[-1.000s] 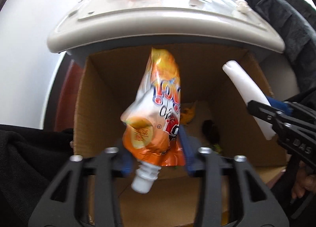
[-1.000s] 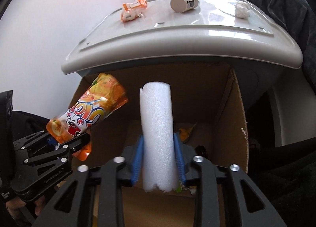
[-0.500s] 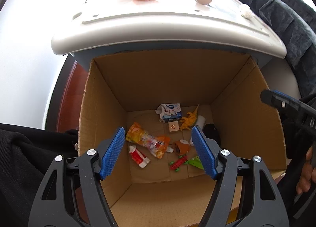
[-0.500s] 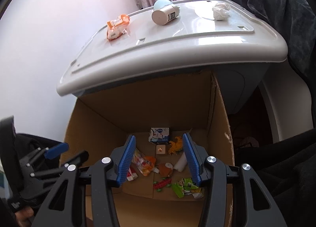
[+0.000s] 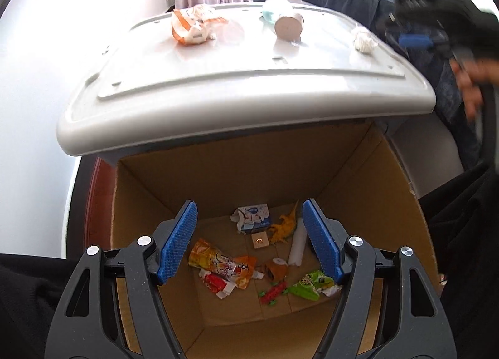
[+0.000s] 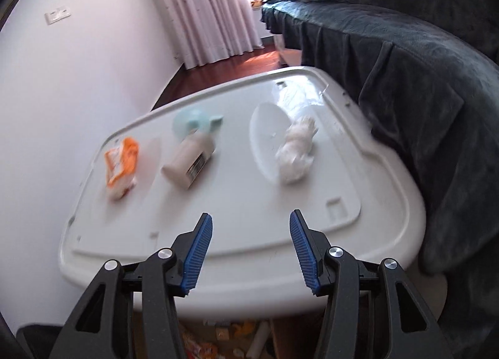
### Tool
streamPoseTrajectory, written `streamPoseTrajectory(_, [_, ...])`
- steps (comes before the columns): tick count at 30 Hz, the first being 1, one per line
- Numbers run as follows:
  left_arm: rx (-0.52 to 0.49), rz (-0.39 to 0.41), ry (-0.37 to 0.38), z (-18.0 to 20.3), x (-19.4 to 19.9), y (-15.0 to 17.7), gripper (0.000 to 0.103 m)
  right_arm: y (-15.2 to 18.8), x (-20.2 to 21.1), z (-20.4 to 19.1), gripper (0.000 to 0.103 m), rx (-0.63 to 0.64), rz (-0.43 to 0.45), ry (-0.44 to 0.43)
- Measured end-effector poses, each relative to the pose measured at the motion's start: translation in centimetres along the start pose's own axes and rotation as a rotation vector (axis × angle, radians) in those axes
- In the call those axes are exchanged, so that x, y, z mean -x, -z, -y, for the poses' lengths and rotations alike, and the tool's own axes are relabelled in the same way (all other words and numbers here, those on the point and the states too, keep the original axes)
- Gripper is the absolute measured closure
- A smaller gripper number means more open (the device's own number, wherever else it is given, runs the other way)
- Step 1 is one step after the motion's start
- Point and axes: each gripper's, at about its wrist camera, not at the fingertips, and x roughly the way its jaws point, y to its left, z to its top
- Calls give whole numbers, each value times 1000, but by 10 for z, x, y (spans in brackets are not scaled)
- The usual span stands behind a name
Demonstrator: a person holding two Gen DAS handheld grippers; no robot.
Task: Collect trash
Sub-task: 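Grasp the white tissue with the right gripper and the beige cup with the left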
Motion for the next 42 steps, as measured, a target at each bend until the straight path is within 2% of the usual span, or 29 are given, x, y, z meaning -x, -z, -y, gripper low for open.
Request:
streamPoseTrajectory(3, [-10,-24,3,0,-8,6,34,-24,-17,10,52,-20,-11,31])
streamPoseTrajectory(9, [-8,-30,3,-3,-14,9,34,-51,-57,18,49,-50,-33,92])
streamPoseTrajectory(19, [-5,-39,12,-5,-24,9,34,-69,-122,26,44,-31,-102,181])
streamPoseTrajectory(20, [-5,-39,12,-5,-24,9,34,-68,-121,24,56,-2,-79,207])
streamPoseTrajectory(21, [-6,-36,12,-5,-25,8,34,-66,-123,19,63,43,-85,258])
streamPoseTrajectory(22, [-9,-32,13,-5,-24,7,34,-65,-122,16,71,64,-80,271])
streamPoseTrajectory(27, [-8,-27,34,-1,-18,-4,34,-58,-113,19,72,65,-88,222])
streamPoseTrajectory(32, [-2,4,55,2,-13,-34,34,-56,-92,39,72,-53,-107,90])
streamPoseTrajectory(35, [0,35,60,7,-16,-65,34,-58,-65,44,72,-87,-77,13])
streamPoseTrajectory(38, [-14,63,94,15,-26,-105,34,-64,-39,35,72,-26,-20,8])
streamPoseTrajectory(42, [-69,88,162,32,-51,-172,34,-68,-13,25,72,3,39,-57])
